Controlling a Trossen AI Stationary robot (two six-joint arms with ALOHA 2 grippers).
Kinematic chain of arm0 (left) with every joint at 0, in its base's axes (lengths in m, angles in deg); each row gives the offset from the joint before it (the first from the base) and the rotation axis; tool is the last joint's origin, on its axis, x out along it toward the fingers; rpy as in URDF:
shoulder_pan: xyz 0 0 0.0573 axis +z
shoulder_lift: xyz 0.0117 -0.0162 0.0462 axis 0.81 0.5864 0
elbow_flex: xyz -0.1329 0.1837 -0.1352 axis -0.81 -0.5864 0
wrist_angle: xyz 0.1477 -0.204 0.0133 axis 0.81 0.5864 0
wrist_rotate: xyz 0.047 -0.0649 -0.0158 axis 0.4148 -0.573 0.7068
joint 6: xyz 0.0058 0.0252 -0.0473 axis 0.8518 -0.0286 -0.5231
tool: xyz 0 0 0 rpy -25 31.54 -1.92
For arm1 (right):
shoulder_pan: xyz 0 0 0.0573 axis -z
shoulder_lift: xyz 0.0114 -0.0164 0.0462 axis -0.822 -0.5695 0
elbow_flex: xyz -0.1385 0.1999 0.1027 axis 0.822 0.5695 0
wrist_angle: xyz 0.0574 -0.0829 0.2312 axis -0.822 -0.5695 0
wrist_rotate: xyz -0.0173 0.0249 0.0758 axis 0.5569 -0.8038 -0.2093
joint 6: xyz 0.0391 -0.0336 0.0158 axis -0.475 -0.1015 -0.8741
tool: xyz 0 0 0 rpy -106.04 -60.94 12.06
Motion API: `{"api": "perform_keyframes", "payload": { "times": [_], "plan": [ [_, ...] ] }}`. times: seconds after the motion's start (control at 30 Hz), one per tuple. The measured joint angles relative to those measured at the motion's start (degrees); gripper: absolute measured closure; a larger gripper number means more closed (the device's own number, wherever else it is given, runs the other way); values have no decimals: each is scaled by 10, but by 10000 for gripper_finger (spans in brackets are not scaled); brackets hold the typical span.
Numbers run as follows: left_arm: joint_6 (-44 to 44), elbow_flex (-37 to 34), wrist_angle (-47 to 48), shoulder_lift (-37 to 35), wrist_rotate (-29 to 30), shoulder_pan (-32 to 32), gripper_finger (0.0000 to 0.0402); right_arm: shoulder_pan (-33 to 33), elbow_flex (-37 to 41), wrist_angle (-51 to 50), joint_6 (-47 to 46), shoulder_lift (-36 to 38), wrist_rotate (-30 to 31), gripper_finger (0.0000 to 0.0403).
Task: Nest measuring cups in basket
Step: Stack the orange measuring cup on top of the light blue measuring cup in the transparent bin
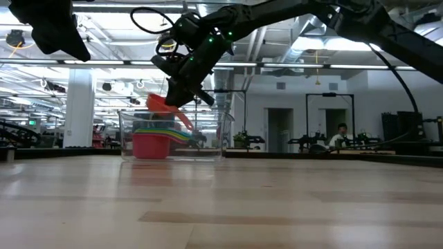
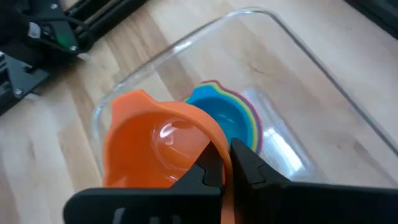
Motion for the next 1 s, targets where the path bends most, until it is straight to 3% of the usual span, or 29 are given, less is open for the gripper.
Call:
{"api": "perform_keyframes", "payload": {
  "times": [0.77,1.0],
  "plan": [
    [0,0,-2,0,0,0,402,3,0,34,11,0,1,375],
    [-1,0,-2,0,0,0,401,-1,0,34,11,0,2,355]
  ]
}}
